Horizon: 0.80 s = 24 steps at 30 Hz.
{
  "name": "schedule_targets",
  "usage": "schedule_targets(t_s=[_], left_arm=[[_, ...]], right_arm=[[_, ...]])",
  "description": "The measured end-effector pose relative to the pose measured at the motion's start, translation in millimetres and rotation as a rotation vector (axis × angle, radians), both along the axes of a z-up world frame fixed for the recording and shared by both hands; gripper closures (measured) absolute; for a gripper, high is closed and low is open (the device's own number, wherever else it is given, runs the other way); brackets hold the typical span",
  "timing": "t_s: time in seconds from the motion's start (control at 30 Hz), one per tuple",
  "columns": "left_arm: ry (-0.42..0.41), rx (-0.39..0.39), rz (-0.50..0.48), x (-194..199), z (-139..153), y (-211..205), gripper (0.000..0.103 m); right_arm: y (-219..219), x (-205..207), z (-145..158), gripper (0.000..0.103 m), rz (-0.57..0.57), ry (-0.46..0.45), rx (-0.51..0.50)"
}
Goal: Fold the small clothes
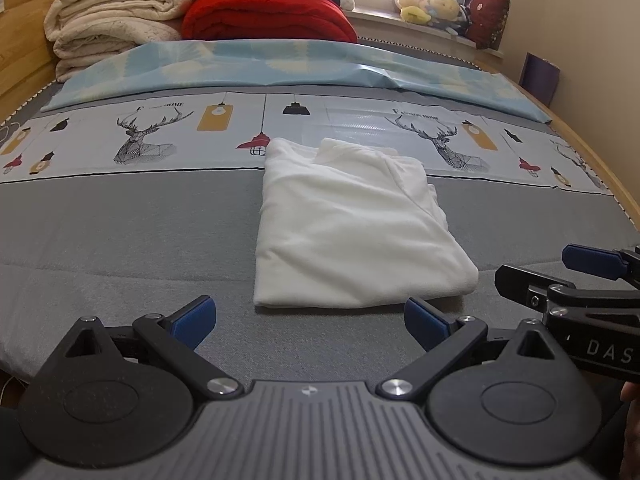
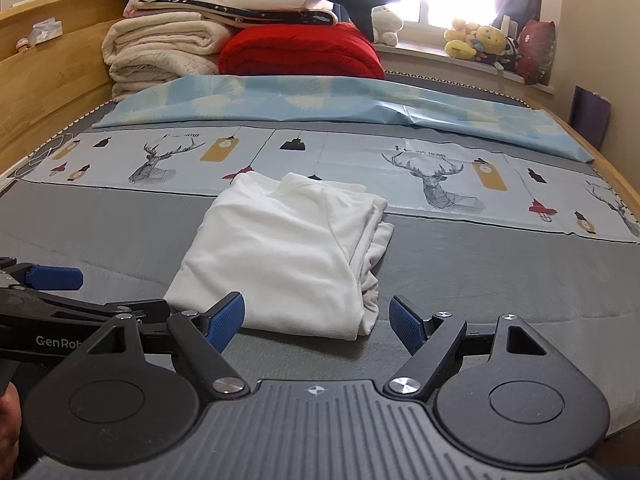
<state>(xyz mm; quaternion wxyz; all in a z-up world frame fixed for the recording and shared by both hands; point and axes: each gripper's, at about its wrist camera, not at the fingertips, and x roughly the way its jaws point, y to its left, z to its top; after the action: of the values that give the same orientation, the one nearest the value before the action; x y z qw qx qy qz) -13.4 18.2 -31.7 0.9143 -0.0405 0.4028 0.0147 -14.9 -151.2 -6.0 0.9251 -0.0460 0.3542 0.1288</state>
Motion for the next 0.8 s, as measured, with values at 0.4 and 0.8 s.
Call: schedule_targets(t_s=[0.4, 0.8], left_arm=[[0.001, -0.002, 0.002, 0.5, 0.0, 0.7, 0.002], [0.001, -0.006, -0.006, -0.2, -1.0, 0.7, 0.002]], right_arm=[[0.3, 2.5, -1.5, 0.022, 0.002, 0.009, 0.001], [-0.1, 2.5, -1.3, 0.022, 0.003, 0.009, 0.001]])
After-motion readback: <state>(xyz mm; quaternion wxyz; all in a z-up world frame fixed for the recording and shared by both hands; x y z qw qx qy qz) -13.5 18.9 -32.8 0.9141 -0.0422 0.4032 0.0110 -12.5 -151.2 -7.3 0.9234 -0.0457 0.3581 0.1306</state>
